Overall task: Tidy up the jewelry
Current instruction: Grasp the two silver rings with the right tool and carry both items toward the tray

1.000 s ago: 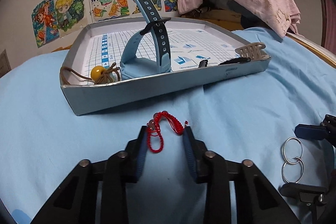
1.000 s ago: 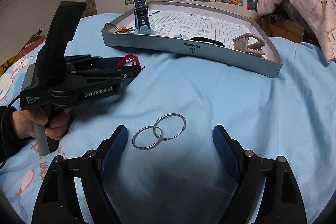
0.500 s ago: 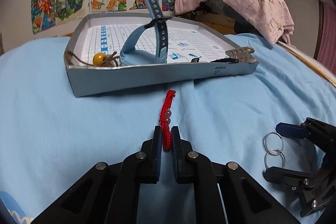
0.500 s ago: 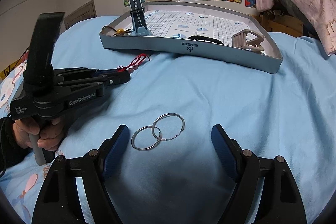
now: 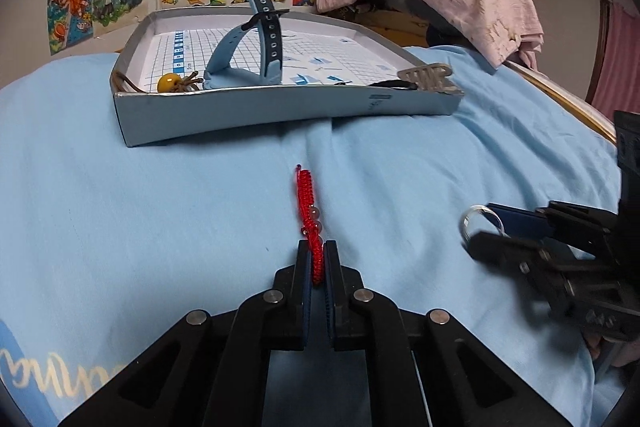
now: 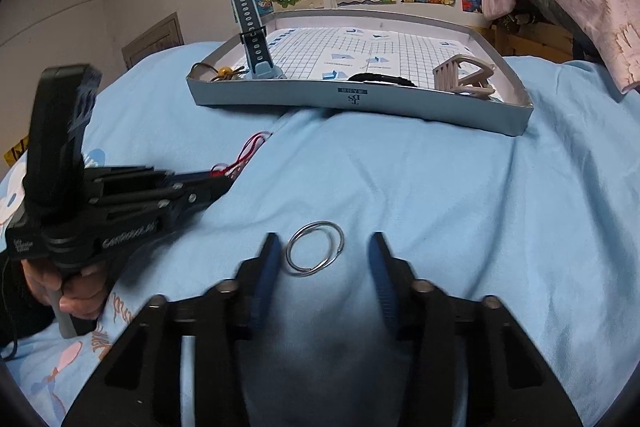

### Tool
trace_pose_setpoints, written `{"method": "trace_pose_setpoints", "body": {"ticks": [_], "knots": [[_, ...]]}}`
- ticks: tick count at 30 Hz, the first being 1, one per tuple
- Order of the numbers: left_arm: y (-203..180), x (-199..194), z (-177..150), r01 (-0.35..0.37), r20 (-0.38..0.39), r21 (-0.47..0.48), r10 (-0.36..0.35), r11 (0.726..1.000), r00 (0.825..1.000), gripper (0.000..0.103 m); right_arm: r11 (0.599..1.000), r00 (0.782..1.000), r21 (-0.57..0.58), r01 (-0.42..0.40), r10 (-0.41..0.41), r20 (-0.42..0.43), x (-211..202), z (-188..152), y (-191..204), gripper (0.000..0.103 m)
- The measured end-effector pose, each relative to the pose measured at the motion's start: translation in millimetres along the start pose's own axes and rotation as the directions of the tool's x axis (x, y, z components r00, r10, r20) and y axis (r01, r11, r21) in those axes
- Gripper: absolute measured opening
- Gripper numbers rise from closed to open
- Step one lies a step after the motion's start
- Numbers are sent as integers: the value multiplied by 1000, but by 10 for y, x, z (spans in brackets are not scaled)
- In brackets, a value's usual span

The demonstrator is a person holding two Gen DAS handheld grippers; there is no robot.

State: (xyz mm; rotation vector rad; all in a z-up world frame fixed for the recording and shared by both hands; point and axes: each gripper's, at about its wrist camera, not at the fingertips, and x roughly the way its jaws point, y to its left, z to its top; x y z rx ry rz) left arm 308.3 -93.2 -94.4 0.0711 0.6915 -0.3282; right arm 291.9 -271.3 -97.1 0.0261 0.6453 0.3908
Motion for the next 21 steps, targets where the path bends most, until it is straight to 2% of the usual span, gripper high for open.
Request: {"method": "trace_pose_setpoints", "body": {"ticks": [3,5,13,17,21], "knots": [[-7,-28,-18,7,8,-4,-7,1000,1000,5,1000,1000,19,-13,13,6,-3,-5,-35,21],[-4,-46,-20,11,18,-8,-10,1000,1000,5,999,1000,28,-24,24,10,-4,-9,-54,8],[-19,-197,-11,41,78,-15,-40,999,996,5,998,997,43,-51,48,67,-82,-31,-101,4],[12,-246,82,48,86,-61,-42,997,995,5,996,994,60,-69,64,86,-105,-25,-156,4],[65,-347,258,18,129,-97,-5,995,992,5,992,991,85,-94,86,100,-102,63,-229,4]]}}
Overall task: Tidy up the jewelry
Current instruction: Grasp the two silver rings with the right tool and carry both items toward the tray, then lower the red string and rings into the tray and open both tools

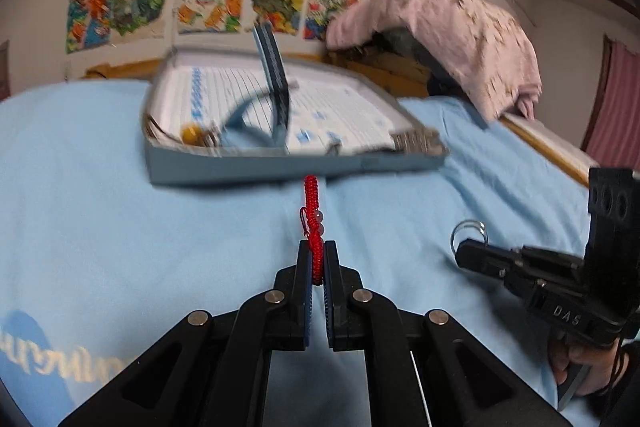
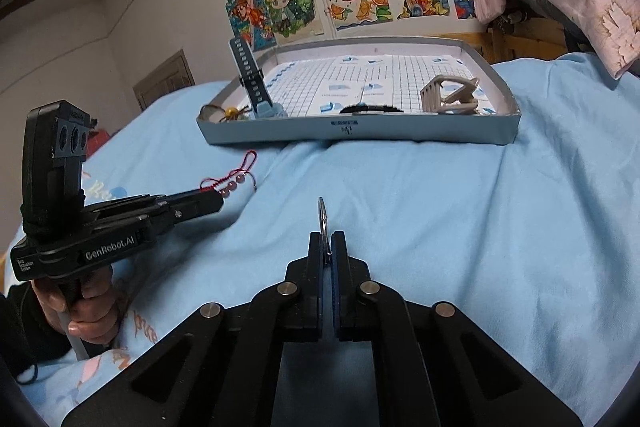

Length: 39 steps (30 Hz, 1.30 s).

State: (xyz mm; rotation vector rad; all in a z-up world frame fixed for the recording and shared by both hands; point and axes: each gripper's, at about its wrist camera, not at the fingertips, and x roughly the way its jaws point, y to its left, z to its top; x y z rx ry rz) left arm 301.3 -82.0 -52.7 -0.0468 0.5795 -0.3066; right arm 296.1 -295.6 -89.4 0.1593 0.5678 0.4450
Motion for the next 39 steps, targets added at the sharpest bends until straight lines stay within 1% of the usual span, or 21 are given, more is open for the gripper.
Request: {"method": "trace_pose_setpoints", "body": {"ticks": [4,8,11,13,16,19,21,24,29,33,34,36,37,38,39], "knots": [[90,-114,215,-32,56,-39,34,999,998,5,1000,999,0,-14,14,35,57,182,-22,4],[181,-197,481,-55,132,-71,64,996,989,5,999,996,-32,-26,28,83,165,456,35,4],[225,-135,669,-90,147,-73,100,993,984,5,997,993,-66,-28,36,115,263,672,123,4],[253,-21,789,-122,140,-56,129,991,982,5,997,992,-71,-26,35,121,343,785,175,4],[303,239,920,-161,98,-36,164,986,982,5,998,993,-62,-21,29,115,544,994,189,4],[426,449,949,-187,33,-67,190,980,981,5,1000,996,-17,-5,7,86,784,1151,150,4],[511,533,952,-194,2,-94,195,976,981,5,1000,998,-6,2,-1,70,882,1171,149,4],[599,612,925,-195,-38,-119,191,974,981,5,999,998,-2,41,-40,40,1017,1173,149,4],[629,605,869,-193,-60,-137,186,972,981,5,998,998,-11,69,-69,13,1112,1171,176,4],[631,547,817,-188,-38,-162,184,969,982,5,996,996,-9,93,-93,15,1083,1123,167,5],[631,545,811,-185,-37,-166,181,969,983,6,995,995,-8,97,-97,20,1061,1116,163,8],[608,509,795,-184,-25,-159,182,970,983,6,995,994,-6,104,-103,46,985,1091,156,27],[585,480,782,-189,-14,-147,189,971,982,9,994,992,-4,106,-105,68,932,1082,148,44],[566,454,775,-197,-7,-139,198,970,980,17,994,989,-2,109,-109,100,855,1072,144,55],[559,425,767,-204,1,-138,206,969,979,23,993,985,-2,115,-114,127,789,1069,134,55]]}}
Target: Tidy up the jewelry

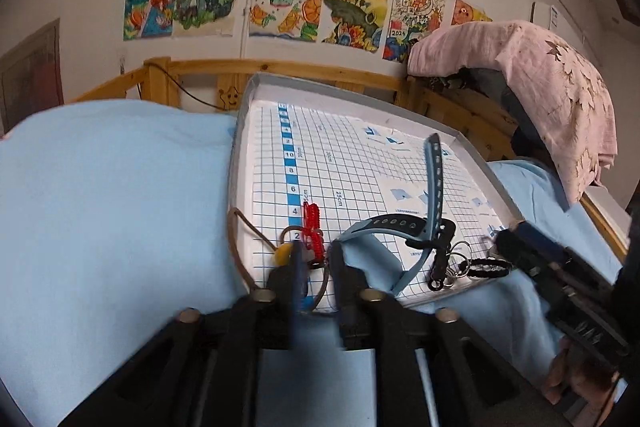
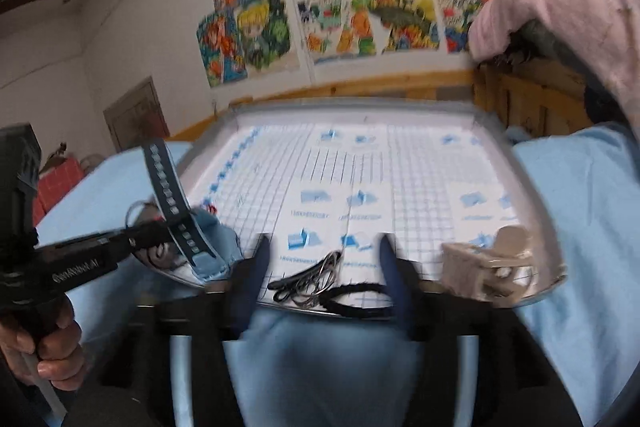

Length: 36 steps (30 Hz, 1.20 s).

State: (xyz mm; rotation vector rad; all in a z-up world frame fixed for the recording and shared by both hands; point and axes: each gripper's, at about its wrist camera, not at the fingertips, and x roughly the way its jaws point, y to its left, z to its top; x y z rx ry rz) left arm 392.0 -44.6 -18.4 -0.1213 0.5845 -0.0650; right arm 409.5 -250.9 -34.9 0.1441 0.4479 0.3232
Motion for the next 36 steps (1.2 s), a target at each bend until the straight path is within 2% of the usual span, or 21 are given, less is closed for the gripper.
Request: {"method": "trace_pose_setpoints", "body": {"ticks": [1,3,5,7,9,10,11,12,15,18,25,32,36], "knots": [[10,-22,3,-2,9,-5,2,1000,1000,38,1000,1000,-3,6,-6,18,-69,7,-7,55],[32,-138,-12,24,51,-24,-22,999,998,50,1000,999,-6,20,-20,40,-172,12,-14,55],[17,-243,-5,-6,90,-15,8,1000,996,66,999,997,-6,36,-36,75,-302,15,-17,56],[-13,-368,1,-14,125,4,13,1000,992,72,999,993,-9,47,-46,110,-441,5,0,62],[-17,-502,-9,-7,158,7,6,1000,987,83,998,988,-23,58,-54,146,-589,6,36,66],[-13,-555,-8,-8,175,8,6,1000,985,92,998,986,-28,60,-55,160,-652,9,50,69],[-20,-633,-19,-13,199,12,10,1000,980,100,998,983,-33,62,-56,175,-723,16,68,75],[-24,-720,-36,-16,225,14,13,1000,974,102,997,979,-33,67,-59,193,-807,24,87,78],[-11,-974,-87,-13,292,10,10,1000,956,103,998,965,-16,66,-60,256,-1036,24,119,92],[0,-1207,-140,-13,338,9,9,1000,941,103,997,946,-17,78,-68,315,-1259,11,167,97],[-32,-1800,-400,-12,424,29,-1,1000,906,103,993,909,-65,101,-66,412,-1790,-70,370,100],[-8,-2191,-769,-8,444,5,5,1000,896,103,993,896,-78,88,-45,441,-2346,-277,560,101],[9,-2391,-932,-3,451,-8,7,1000,892,103,993,899,-85,80,-35,436,-2599,-403,644,101]]}}
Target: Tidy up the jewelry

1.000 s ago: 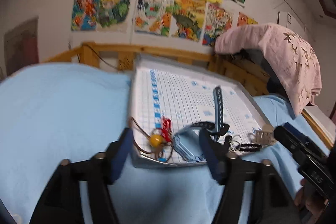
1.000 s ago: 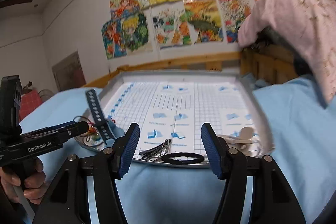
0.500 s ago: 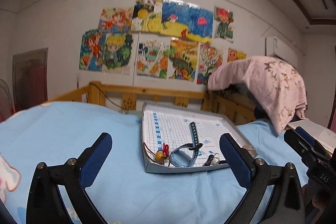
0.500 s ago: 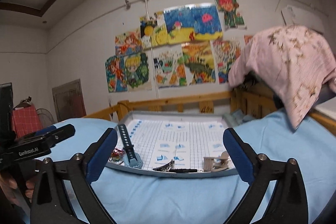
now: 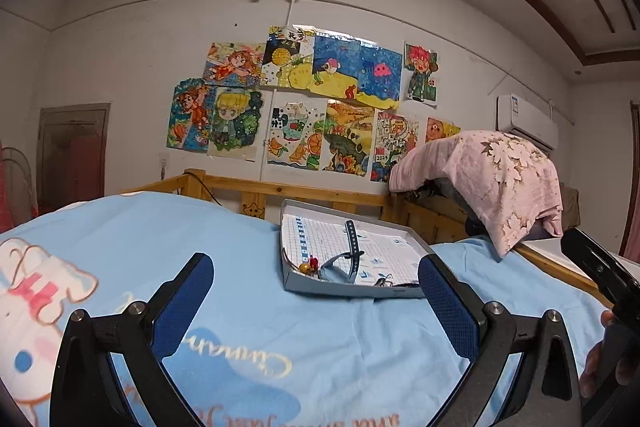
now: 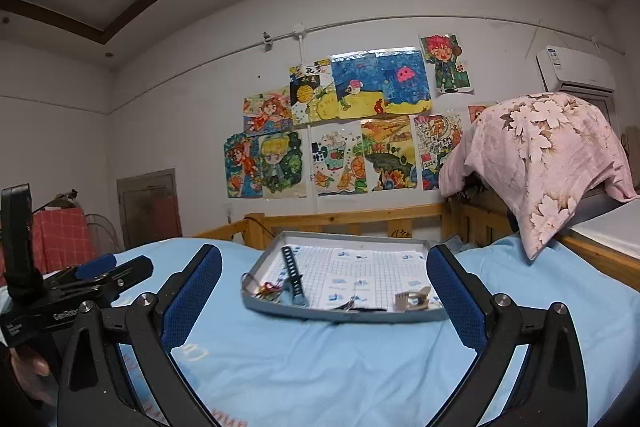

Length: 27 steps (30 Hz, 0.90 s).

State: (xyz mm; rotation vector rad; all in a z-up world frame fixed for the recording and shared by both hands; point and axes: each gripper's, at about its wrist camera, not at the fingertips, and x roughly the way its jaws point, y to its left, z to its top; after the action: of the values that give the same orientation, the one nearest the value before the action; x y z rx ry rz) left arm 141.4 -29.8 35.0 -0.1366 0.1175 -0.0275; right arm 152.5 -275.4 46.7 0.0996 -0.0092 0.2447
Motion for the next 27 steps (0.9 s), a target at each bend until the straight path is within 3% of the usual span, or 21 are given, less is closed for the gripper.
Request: {"method": "trace_pose_setpoints", "body": {"ticks": [9,15,22,27], "knots": [[83,-435,-60,-9,11,30,8,1000,1000,103,999,999,-21,32,-31,12,-508,-74,154,101],[138,-616,-188,-30,-24,72,32,997,999,103,998,997,0,57,-57,-54,-729,-227,184,101],[72,-697,-494,-53,-45,110,59,993,997,103,990,987,23,140,-138,-83,-868,-435,110,101],[55,-748,-544,-58,-35,116,63,992,997,103,988,984,-1,152,-151,-93,-860,-548,126,101]]}}
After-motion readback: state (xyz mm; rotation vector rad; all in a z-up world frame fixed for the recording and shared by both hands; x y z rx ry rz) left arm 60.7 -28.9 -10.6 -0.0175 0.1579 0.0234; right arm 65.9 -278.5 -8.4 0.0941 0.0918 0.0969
